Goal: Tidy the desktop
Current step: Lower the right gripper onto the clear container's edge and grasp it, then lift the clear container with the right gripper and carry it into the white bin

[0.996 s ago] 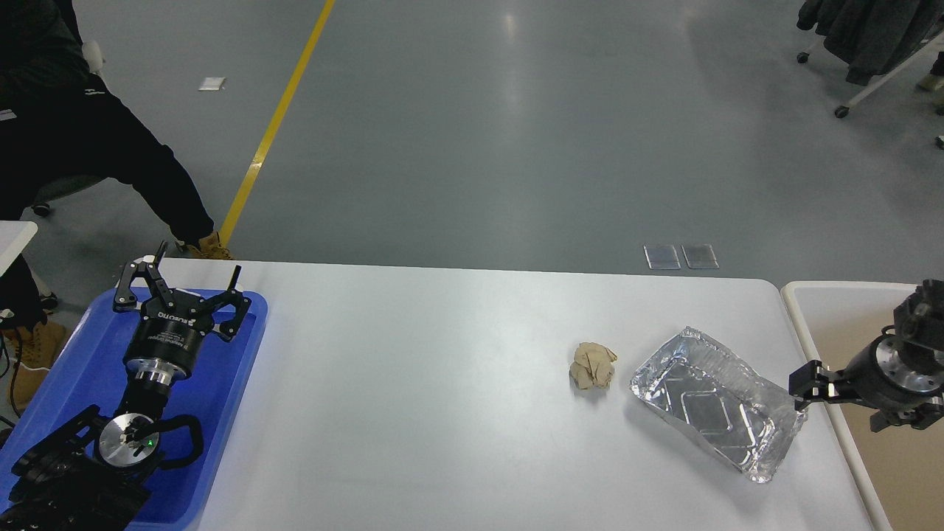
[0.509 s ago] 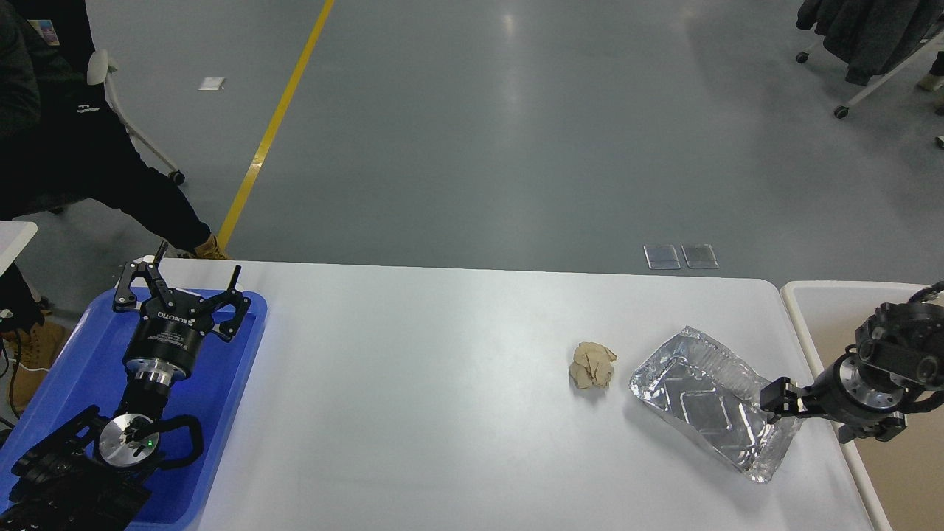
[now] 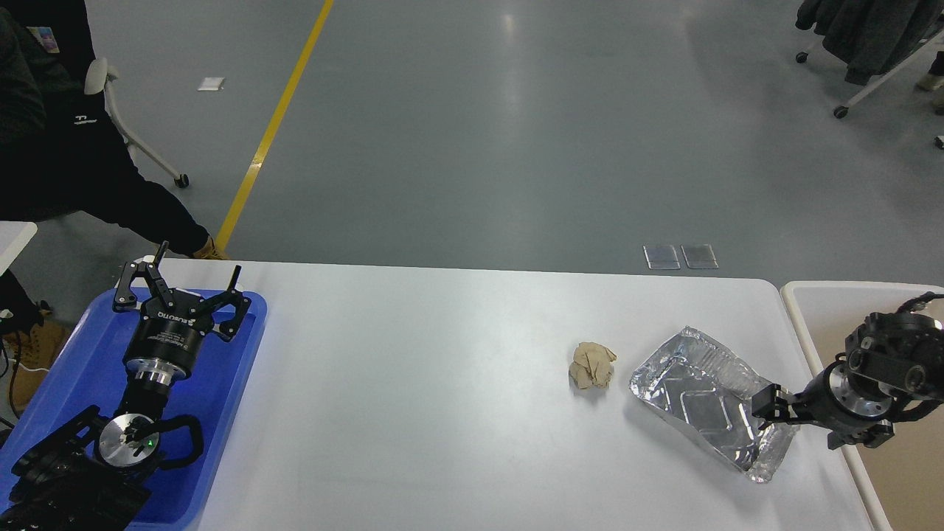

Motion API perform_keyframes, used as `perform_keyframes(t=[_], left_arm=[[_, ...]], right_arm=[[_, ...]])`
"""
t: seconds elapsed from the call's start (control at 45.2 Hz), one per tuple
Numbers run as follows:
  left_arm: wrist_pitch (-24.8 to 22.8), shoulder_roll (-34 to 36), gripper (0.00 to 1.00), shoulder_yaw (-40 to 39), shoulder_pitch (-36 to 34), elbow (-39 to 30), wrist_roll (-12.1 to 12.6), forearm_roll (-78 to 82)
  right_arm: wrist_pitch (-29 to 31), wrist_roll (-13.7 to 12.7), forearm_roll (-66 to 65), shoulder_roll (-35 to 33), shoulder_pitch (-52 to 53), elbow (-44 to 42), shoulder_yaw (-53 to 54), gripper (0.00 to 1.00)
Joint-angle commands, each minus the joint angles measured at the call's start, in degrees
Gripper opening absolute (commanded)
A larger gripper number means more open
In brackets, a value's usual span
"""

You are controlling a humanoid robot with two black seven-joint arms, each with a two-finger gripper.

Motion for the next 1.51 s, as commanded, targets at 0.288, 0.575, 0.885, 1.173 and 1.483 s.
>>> perform_keyframes(t=[0.288,0.575,0.885,1.173,1.483], left_arm=[[0.0,0.0,0.99,0.0,0.0,-0.01,0.0,-0.01],[0.0,0.0,0.99,0.0,0.0,-0.01,0.0,-0.01],[0.0,0.0,0.99,0.0,0.0,-0.01,0.0,-0.01],[-0.09,0.0,0.99,0.0,0.0,-0.01,0.0,-0.01],[-0.09,-0.09,0.99,0.0,0.0,-0.01,0.0,-0.01]], right_arm=[[-1.69,0.03,-0.09,0.16,-1.54,0.13,0.0,0.55],[-2.48,0.03,0.17,0.95,-1.63,0.3,0.17,0.05],[-2.4,0.03,0.26,1.13,-1.45,0.92,0.17,0.0],[-1.43,0.03,0.52,-0.1,0.3,2.84,0.52,0.0],[4.63,0.03,-0.09,-8.27,12.69,12.33,-1.14,0.0]])
